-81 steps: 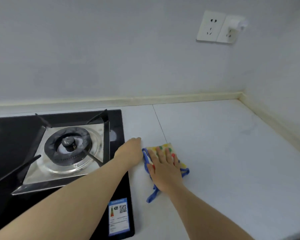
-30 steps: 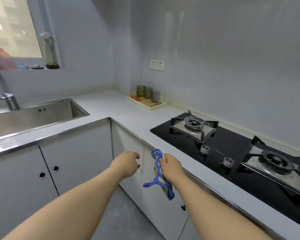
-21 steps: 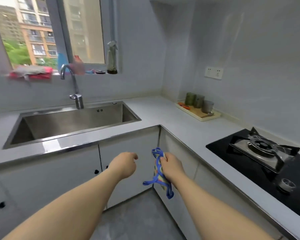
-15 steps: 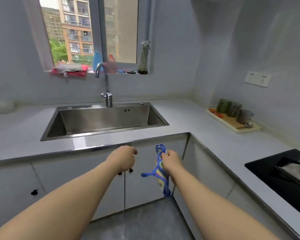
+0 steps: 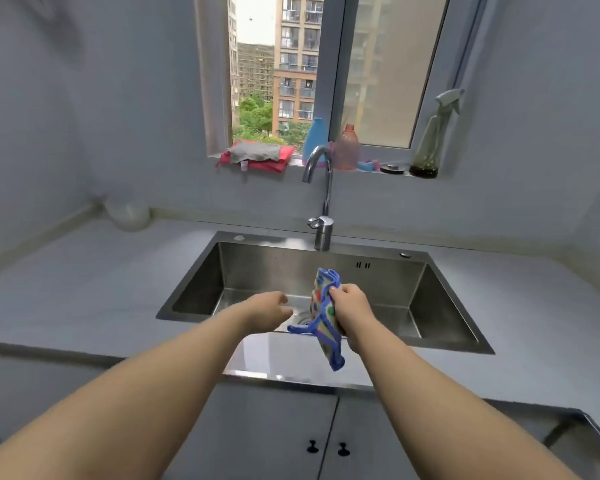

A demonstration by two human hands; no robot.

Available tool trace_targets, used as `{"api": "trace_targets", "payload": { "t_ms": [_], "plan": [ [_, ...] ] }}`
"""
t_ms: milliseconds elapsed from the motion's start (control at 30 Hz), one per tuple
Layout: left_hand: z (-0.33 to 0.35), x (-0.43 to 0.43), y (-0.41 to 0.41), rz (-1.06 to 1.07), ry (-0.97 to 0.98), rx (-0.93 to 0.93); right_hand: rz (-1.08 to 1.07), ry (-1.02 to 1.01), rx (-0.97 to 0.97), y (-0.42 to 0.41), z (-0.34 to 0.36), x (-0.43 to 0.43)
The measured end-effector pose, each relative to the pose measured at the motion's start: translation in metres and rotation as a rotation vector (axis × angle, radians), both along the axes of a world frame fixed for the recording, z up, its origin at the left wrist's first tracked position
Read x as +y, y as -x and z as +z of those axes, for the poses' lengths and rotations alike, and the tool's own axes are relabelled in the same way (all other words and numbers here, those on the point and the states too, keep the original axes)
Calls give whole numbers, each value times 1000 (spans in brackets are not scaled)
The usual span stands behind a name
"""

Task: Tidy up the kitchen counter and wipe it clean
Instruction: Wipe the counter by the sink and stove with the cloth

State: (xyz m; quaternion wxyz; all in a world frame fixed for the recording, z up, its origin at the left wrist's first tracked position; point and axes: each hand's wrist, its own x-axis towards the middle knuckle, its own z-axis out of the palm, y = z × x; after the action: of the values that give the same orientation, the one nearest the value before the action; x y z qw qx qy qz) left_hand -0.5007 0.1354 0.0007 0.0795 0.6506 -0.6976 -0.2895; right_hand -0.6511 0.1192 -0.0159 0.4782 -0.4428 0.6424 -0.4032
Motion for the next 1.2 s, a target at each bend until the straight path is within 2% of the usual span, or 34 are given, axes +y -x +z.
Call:
{"api": "trace_targets", "payload": {
  "t_ms": [133, 233, 333, 400, 467, 533, 600, 667, 767, 833, 933, 1100, 1133, 1200],
  "plan": [
    [8, -60, 0, 148, -71, 308, 99, 35, -36, -22, 5, -70],
    [8, -88, -7, 273, -200, 566, 192, 76, -5, -41, 5, -98],
    [6, -117, -19, 317, -379, 846, 223, 78, 26, -54, 1, -123],
    [5, -143, -24, 341, -400, 966, 230, 53, -30, -59, 0, -145],
    [3, -170, -25, 427, -364, 999, 223, 26, -126, -62, 0, -168],
    [-1, -195, -24, 568, -292, 946, 212, -16, -160, -65, 1, -186],
    [-8, -225, -30, 661, -255, 851, 192, -34, -139, -71, -2, -211],
    [-15, -254, -38, 704, -253, 844, 155, -35, -81, -75, -8, -236],
    [-16, -288, -48, 818, -250, 958, 66, -76, 12, -78, -25, -271],
    [-16, -304, -49, 871, -256, 1128, 26, -107, 47, -79, -37, -287],
    [-14, -327, -47, 879, -313, 1365, -19, -136, 56, -84, -50, -314],
    [-17, -371, -50, 811, -360, 1603, -52, -112, 97, -84, -58, -345],
    [-19, -377, -52, 783, -379, 1592, -55, -105, 100, -84, -59, -348],
    [-28, -382, -54, 732, -436, 1387, -61, -126, 96, -83, -63, -351]
  ]
}}
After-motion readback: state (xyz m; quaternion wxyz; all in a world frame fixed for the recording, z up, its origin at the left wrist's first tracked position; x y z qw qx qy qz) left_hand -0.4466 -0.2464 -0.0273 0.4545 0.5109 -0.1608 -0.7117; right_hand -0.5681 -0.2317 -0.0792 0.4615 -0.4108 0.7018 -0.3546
